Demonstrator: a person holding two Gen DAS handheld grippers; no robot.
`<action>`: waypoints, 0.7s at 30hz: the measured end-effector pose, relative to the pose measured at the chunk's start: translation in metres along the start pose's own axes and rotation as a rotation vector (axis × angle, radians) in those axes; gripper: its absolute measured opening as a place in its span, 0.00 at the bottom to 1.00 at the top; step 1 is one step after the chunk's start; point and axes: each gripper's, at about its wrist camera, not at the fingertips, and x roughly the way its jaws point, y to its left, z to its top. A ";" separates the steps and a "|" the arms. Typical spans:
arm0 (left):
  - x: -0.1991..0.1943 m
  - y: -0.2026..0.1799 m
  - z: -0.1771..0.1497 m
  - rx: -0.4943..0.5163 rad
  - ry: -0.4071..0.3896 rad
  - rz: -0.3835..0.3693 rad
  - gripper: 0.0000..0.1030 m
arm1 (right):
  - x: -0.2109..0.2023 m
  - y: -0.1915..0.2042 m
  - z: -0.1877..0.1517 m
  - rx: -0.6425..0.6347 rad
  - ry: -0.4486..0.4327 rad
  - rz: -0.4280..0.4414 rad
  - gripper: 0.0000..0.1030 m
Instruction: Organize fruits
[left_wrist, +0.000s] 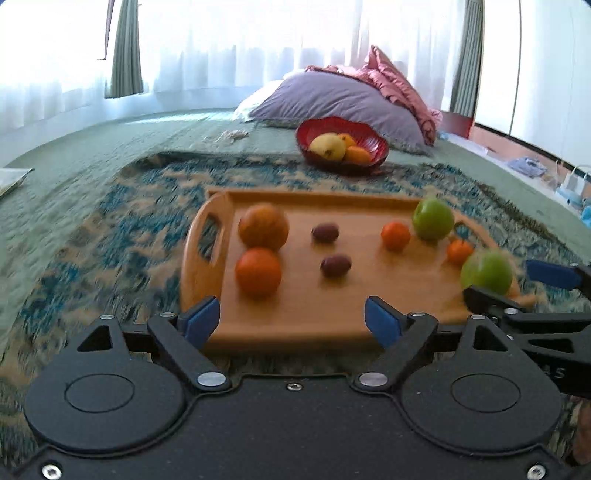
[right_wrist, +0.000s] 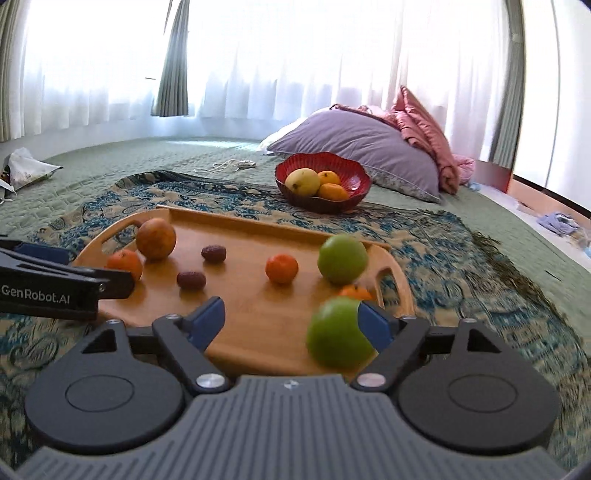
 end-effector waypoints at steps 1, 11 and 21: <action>0.000 0.001 -0.005 -0.004 0.008 0.006 0.84 | -0.004 0.001 -0.005 -0.004 -0.004 -0.004 0.88; 0.021 0.008 -0.035 -0.040 0.094 0.044 0.95 | 0.005 0.007 -0.044 -0.008 0.076 -0.034 0.91; 0.031 0.001 -0.041 -0.014 0.090 0.082 1.00 | 0.017 0.003 -0.054 0.030 0.119 -0.027 0.95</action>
